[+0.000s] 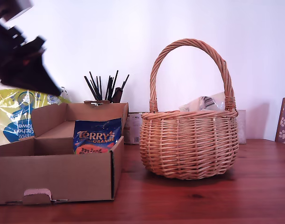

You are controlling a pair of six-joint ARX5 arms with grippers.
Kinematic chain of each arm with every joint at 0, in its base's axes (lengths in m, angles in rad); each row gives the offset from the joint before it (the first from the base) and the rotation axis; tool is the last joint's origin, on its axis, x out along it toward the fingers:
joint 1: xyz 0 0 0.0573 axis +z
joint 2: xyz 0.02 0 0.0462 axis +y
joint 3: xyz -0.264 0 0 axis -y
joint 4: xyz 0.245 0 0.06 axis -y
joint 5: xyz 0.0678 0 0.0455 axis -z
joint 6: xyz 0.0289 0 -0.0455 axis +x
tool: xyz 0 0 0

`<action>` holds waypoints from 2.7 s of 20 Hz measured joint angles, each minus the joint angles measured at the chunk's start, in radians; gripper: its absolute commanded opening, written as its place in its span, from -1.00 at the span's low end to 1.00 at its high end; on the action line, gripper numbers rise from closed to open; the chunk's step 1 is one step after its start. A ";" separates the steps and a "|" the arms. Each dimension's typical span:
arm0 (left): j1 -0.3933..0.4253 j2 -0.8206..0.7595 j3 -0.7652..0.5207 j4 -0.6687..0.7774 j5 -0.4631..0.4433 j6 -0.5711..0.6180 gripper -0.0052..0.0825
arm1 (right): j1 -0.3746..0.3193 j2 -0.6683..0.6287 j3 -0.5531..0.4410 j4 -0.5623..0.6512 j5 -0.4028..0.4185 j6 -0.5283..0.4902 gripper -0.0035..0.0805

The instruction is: Move the bags of Easter eggs from the cardboard box on the left into the woven basket on the right side.

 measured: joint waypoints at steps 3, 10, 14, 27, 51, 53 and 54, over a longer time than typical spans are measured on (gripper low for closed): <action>0.022 0.029 -0.004 0.022 0.042 0.008 0.52 | 0.000 0.000 0.000 0.000 0.000 0.000 -0.95; 0.003 0.312 -0.002 0.275 0.058 0.071 0.90 | 0.000 0.000 0.000 0.000 0.000 0.000 -0.95; 0.003 0.436 0.011 0.379 0.057 0.043 0.90 | 0.000 0.000 0.000 0.000 0.000 0.000 -0.95; 0.002 0.604 0.132 0.368 0.057 -0.110 0.54 | 0.000 0.000 0.000 0.000 0.000 0.000 -0.95; -0.014 0.241 0.161 0.154 0.119 -0.082 -0.94 | 0.000 0.000 0.000 0.000 0.000 0.000 -0.95; -0.015 0.181 0.163 0.128 0.169 -0.147 -0.94 | 0.000 0.000 0.000 0.000 0.000 0.000 -0.95; -0.021 0.174 0.163 0.129 0.196 -0.191 -0.94 | 0.000 0.000 0.000 0.000 0.000 0.000 -0.95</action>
